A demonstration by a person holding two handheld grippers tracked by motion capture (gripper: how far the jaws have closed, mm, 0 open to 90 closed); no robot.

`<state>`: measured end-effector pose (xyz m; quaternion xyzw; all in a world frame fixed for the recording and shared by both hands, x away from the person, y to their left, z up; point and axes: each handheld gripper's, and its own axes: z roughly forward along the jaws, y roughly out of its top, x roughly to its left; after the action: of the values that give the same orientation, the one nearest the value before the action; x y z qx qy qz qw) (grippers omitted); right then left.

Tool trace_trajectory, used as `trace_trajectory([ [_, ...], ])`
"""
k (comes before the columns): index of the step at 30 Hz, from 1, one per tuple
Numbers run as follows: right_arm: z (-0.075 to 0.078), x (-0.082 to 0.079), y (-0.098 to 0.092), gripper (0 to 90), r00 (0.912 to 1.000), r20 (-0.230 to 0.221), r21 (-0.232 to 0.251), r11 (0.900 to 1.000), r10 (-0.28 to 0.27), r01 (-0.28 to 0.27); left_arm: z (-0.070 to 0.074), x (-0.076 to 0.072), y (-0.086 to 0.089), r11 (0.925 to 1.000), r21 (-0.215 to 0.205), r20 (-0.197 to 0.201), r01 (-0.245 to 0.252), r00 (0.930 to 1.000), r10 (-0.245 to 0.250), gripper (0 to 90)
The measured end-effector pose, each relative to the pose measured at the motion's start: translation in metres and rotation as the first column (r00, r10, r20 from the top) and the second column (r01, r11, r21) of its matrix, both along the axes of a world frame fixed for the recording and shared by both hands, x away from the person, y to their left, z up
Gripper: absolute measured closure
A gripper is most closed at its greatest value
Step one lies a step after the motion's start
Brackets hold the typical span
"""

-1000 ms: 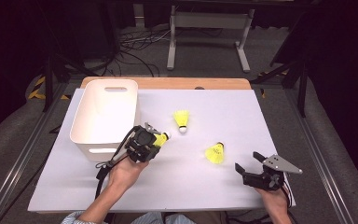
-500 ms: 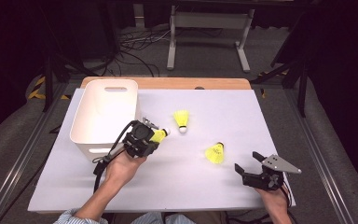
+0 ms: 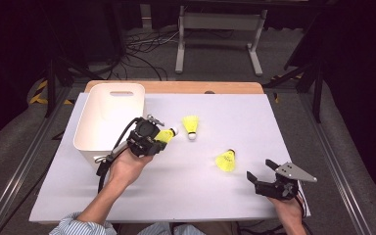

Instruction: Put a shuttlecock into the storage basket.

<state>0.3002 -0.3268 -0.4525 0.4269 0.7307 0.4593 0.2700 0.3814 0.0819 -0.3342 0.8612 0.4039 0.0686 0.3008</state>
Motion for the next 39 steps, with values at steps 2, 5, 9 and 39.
trace_trajectory([
  [2,0.0,0.0,0.0,13.9,1.0,-0.001,0.003,1.0,0.0,0.0,0.001,0.001,0.0,1.0,-0.001,0.002,-0.001,1.0,0.001,89.4],
  [5,0.0,0.0,0.0,13.9,1.0,-0.002,0.003,1.0,0.0,0.0,0.005,0.003,0.0,1.0,-0.005,0.004,0.0,1.0,0.0,89.4],
  [9,0.0,0.0,0.0,13.8,1.0,-0.002,0.005,1.0,0.001,-0.001,0.01,0.006,0.001,0.9999,-0.013,0.002,0.001,1.0,-0.001,89.4],
  [39,0.0,0.0,0.0,13.9,1.0,-0.004,0.006,1.0,0.0,0.0,0.04,0.025,0.012,0.9996,-0.021,0.011,-0.019,0.9998,0.019,89.4],
])
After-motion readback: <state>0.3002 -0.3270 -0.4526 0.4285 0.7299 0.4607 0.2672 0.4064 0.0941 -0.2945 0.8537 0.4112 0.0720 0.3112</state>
